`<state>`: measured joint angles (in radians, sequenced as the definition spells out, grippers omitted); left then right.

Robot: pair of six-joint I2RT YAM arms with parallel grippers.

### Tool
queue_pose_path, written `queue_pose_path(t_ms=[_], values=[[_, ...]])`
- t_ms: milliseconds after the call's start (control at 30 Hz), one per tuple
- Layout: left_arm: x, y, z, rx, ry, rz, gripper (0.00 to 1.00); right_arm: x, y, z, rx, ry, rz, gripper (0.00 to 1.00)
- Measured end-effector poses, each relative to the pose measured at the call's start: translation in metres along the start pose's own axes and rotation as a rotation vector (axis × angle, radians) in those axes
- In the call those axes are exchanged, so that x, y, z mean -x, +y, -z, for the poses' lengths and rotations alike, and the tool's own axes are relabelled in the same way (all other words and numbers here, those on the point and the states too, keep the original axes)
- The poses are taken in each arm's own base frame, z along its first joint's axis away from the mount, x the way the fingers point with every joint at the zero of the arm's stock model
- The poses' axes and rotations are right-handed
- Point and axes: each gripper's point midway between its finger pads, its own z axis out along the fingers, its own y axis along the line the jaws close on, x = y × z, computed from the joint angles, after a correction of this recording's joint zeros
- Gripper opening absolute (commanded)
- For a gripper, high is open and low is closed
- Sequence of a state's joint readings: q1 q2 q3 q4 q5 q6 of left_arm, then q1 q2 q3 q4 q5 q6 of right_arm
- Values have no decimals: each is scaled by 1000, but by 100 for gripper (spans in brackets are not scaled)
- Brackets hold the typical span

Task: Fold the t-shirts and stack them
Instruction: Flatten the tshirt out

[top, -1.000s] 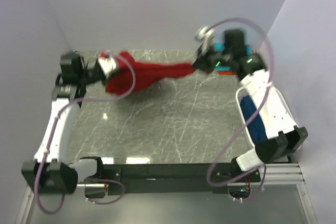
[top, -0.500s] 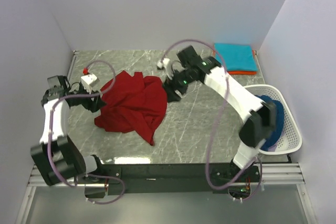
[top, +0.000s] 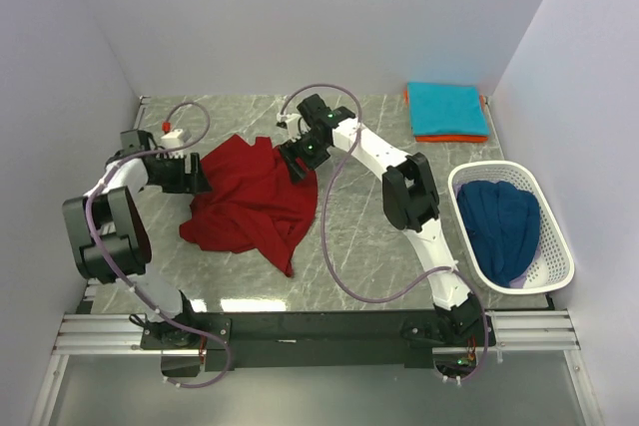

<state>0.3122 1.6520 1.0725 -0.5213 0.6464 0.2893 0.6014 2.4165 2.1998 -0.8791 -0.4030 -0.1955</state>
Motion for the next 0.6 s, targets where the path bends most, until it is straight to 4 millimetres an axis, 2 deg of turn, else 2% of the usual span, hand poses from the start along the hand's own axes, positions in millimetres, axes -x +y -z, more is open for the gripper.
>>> queue_pose_path(t_ms=[33, 167, 233, 333, 367, 400, 433, 467, 567, 600], values=[[0, 1, -7, 12, 16, 14, 77, -1, -3, -5, -8, 2, -6, 78], [4, 8, -33, 57, 69, 52, 68, -5, -10, -13, -35, 12, -16, 54], [9, 13, -46, 79, 91, 57, 65, -10, -12, -15, -45, 24, -12, 48], [23, 18, -65, 107, 108, 46, 50, -32, -11, -24, -46, 76, 7, 28], [27, 18, -69, 112, 109, 38, 39, -35, -11, -21, -53, 82, 15, 26], [32, 16, -74, 114, 112, 34, 32, -44, -8, -19, -53, 102, 21, 22], [38, 15, -79, 117, 110, 24, 25, -55, -3, -16, -46, 126, 31, 15], [46, 13, -84, 116, 107, 15, 14, -64, 1, -13, -42, 149, 41, 12], [77, 10, -102, 103, 79, -5, 1, -98, 21, -4, 9, 217, 54, 4], [85, 8, -106, 96, 69, -13, 1, -111, 30, 1, 32, 243, 57, 4]])
